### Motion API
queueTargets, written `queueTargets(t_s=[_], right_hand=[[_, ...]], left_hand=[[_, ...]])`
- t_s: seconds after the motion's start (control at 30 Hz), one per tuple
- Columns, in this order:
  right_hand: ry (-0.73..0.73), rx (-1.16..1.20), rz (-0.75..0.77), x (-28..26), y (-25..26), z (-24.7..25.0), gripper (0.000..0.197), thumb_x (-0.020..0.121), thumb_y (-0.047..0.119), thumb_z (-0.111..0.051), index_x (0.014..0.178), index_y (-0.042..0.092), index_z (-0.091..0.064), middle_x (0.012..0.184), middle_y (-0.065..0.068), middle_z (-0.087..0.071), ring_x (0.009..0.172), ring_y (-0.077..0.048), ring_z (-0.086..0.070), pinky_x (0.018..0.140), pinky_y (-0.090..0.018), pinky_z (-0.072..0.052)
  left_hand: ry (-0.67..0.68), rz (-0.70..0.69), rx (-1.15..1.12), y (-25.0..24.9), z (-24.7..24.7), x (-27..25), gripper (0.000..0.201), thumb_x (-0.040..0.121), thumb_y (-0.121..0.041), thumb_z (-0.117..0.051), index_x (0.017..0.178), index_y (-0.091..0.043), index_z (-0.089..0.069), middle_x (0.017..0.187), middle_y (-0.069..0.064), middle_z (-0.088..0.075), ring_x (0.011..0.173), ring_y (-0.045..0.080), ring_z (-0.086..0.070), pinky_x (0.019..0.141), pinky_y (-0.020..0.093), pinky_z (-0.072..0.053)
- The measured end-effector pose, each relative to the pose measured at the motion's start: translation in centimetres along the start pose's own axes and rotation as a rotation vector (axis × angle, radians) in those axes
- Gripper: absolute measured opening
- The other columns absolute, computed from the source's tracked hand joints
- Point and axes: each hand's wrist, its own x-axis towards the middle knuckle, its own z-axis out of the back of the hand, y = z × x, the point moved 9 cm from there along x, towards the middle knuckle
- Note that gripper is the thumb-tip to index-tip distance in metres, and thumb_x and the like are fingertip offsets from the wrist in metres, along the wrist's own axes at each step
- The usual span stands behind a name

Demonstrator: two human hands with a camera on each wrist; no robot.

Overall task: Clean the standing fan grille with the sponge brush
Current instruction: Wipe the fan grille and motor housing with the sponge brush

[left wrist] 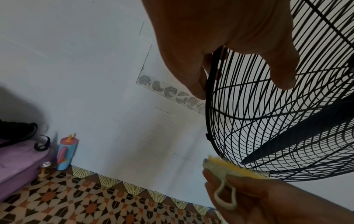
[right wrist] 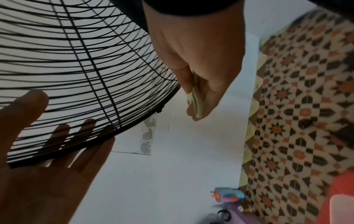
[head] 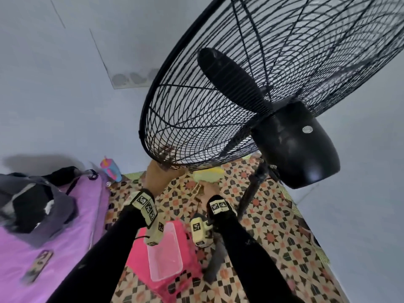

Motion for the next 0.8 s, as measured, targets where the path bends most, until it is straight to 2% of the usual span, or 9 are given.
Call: queueTargets(t_s=[0.07,0.1,0.17,0.23,0.33,0.47,0.63,0.73,0.8], right_hand=[[0.022,-0.058,0.058,-2.0,-0.2,-1.6,0.016,0.101,0.002,-0.057,0.115,-0.003,-0.063,0.095,0.0,-0.067,0.083,-0.023,-0.066,0.065,-0.014,-0.056],[0.029,-0.025,0.072,-2.1,-1.1,-2.3,0.011,0.099,0.002,-0.059,0.108,-0.002,-0.064,0.087,-0.002,-0.072,0.073,-0.021,-0.067,0.075,-0.028,-0.06],[0.041,-0.018,0.123,-2.9,-3.2,-3.3,0.007,0.096,0.001,-0.063,0.096,0.007,-0.068,0.074,-0.003,-0.076,0.063,-0.017,-0.071,0.07,-0.039,-0.054],[0.074,-0.053,0.208,-2.7,-4.5,-4.3,0.01,0.096,0.003,-0.065,0.095,0.011,-0.07,0.086,-0.016,-0.077,0.076,-0.02,-0.075,0.068,-0.039,-0.051],[-0.025,0.059,0.18,-1.4,-4.9,-3.4,0.009,0.098,0.008,-0.063,0.104,0.003,-0.066,0.089,-0.024,-0.074,0.068,-0.022,-0.071,0.059,-0.032,-0.05],[-0.17,0.268,0.138,0.0,-3.0,-2.4,0.022,0.095,0.003,-0.065,0.115,-0.005,-0.062,0.081,-0.011,-0.076,0.066,-0.02,-0.072,0.054,-0.031,-0.055],[-0.011,0.087,0.219,-2.4,-5.4,-5.4,0.025,0.092,0.018,-0.071,0.111,0.003,-0.069,0.095,-0.019,-0.077,0.067,-0.029,-0.068,0.057,-0.036,-0.053],[0.071,-0.105,0.345,-2.9,-5.6,-5.6,0.024,0.09,0.021,-0.072,0.112,0.012,-0.07,0.093,-0.01,-0.078,0.078,-0.032,-0.074,0.068,-0.046,-0.059],[0.032,-0.061,0.333,-2.6,-4.5,-4.3,0.021,0.093,0.013,-0.069,0.114,0.016,-0.068,0.098,-0.009,-0.078,0.085,-0.031,-0.075,0.07,-0.042,-0.06]], left_hand=[[0.007,-0.019,0.055,-0.5,0.2,0.0,0.062,0.063,-0.034,-0.099,0.115,-0.039,-0.065,0.107,-0.024,-0.075,0.102,-0.005,-0.07,0.087,0.018,-0.056],[0.015,-0.028,0.079,-0.8,0.1,0.0,0.059,0.064,-0.034,-0.098,0.114,-0.036,-0.066,0.104,-0.024,-0.076,0.1,-0.004,-0.07,0.087,0.019,-0.057],[0.02,-0.015,0.114,-1.0,0.1,0.0,0.062,0.066,-0.033,-0.097,0.12,-0.017,-0.07,0.1,-0.005,-0.078,0.101,0.016,-0.073,0.083,0.027,-0.062],[0.009,0.017,0.142,-0.9,0.5,0.1,0.07,0.068,-0.026,-0.097,0.122,0.005,-0.066,0.098,0.02,-0.072,0.102,0.024,-0.066,0.08,0.039,-0.057],[0.034,0.018,0.178,-0.2,0.7,0.5,0.066,0.067,-0.031,-0.098,0.123,-0.015,-0.066,0.103,-0.008,-0.075,0.092,-0.005,-0.07,0.084,0.024,-0.059],[0.029,0.052,0.198,0.5,0.6,0.3,0.053,0.07,-0.024,-0.097,0.113,-0.015,-0.066,0.091,-0.02,-0.066,0.072,-0.019,-0.062,0.063,0.0,-0.047],[0.043,-0.022,0.189,0.4,0.8,1.0,0.075,0.063,-0.035,-0.1,0.128,-0.021,-0.064,0.114,-0.013,-0.074,0.105,-0.003,-0.069,0.094,0.022,-0.058],[0.056,-0.042,0.188,0.3,0.9,1.3,0.077,0.063,-0.04,-0.1,0.13,-0.024,-0.063,0.12,-0.013,-0.073,0.111,0.0,-0.068,0.098,0.026,-0.056],[0.051,-0.062,0.187,-0.1,0.8,1.2,0.076,0.064,-0.04,-0.099,0.13,-0.024,-0.063,0.118,-0.015,-0.073,0.11,-0.001,-0.068,0.096,0.023,-0.055]])
